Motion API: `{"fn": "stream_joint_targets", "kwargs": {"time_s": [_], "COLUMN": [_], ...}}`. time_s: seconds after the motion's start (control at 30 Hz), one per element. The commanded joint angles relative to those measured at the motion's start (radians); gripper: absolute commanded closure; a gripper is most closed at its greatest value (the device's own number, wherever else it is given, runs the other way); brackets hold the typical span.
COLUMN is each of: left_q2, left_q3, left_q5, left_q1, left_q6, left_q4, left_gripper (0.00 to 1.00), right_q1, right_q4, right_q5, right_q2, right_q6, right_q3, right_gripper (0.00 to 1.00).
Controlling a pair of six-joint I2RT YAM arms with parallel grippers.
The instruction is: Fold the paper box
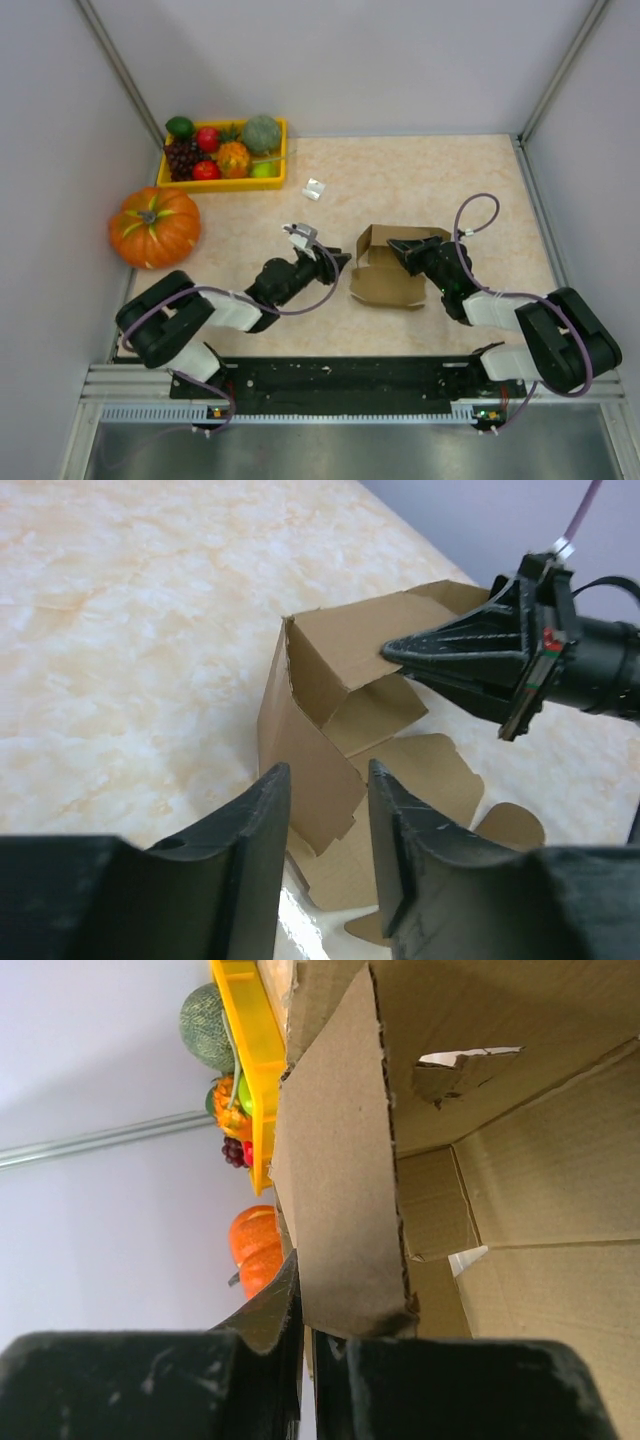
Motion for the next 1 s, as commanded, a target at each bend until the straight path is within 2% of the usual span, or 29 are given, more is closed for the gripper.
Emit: {"fn": "stream_joint_targets", "kwargs": {"time_s": [0.0, 0.03, 0.07, 0.1, 0.17, 0.2, 0.23, 0.27, 0.4, 0.57, 0.73, 0.8, 0.83, 0.87, 0.97], "left_q2": [-0.199, -0.219, -0.233, -0.236, -0.164, -0.099, -0.066, -0.037, 0.054, 0.097, 0.046, -0.022, -0.04, -0.055, -0.083], "left_q3": [-0.034, -0.005, 0.024, 0.056, 0.162, 0.209, 0.298, 0.32, 0.317, 0.36, 0.265, 0.21, 0.164, 0.15, 0.155], "left_q5": [0.132, 0.095, 0.021, -0.026, 0.042, 0.192, 0.242, 0.26, 0.236, 0.213, 0.147, 0.068, 0.017, -0.001, -0.046], "left_q1": [0.079, 0.091, 0.101, 0.113, 0.116, 0.115, 0.107, 0.099, 0.049, 0.044, 0.039, 0.039, 0.039, 0.045, 0.052], "left_q6": [-0.009, -0.009, -0.015, 0.001, 0.096, 0.2, 0.228, 0.268, 0.339, 0.377, 0.332, 0.275, 0.258, 0.243, 0.207], "left_q4": [-0.16, -0.244, -0.432, -0.51, -0.616, -0.663, -0.714, -0.739, -0.554, -0.569, -0.443, -0.406, -0.388, -0.394, -0.531], "left_gripper": [0.62, 0.69, 0.69, 0.67, 0.64, 0.64, 0.62, 0.61, 0.59, 0.61, 0.63, 0.58, 0.49, 0.46, 0.41], "right_q1": [-0.012, -0.011, -0.012, -0.012, -0.012, -0.012, -0.012, -0.012, -0.011, -0.011, -0.015, -0.02, -0.02, -0.021, -0.02], "right_q4": [0.013, 0.016, 0.015, 0.016, 0.018, 0.02, 0.029, 0.03, 0.023, 0.004, -0.007, 0.001, 0.004, 0.006, 0.013], "right_q5": [-0.027, -0.03, -0.028, -0.028, -0.028, -0.03, -0.033, -0.031, -0.031, -0.036, -0.03, -0.038, -0.041, -0.041, -0.045], "right_q2": [-0.006, -0.003, -0.001, 0.0, 0.003, 0.008, 0.009, 0.011, 0.013, 0.002, -0.012, -0.006, -0.004, -0.003, 0.003], "right_q6": [-0.033, -0.033, -0.03, -0.03, -0.032, -0.029, -0.027, -0.021, -0.018, -0.015, -0.021, -0.02, -0.021, -0.021, -0.017], "right_q3": [0.004, 0.002, 0.002, 0.002, 0.002, 0.002, 0.0, -0.001, 0.005, 0.016, 0.011, 0.011, 0.011, 0.011, 0.011], "right_gripper": [1.0, 1.0, 1.0, 1.0, 1.0, 1.0, 1.0, 1.0, 1.0, 1.0, 1.0, 1.0, 1.0, 1.0, 1.0]}}
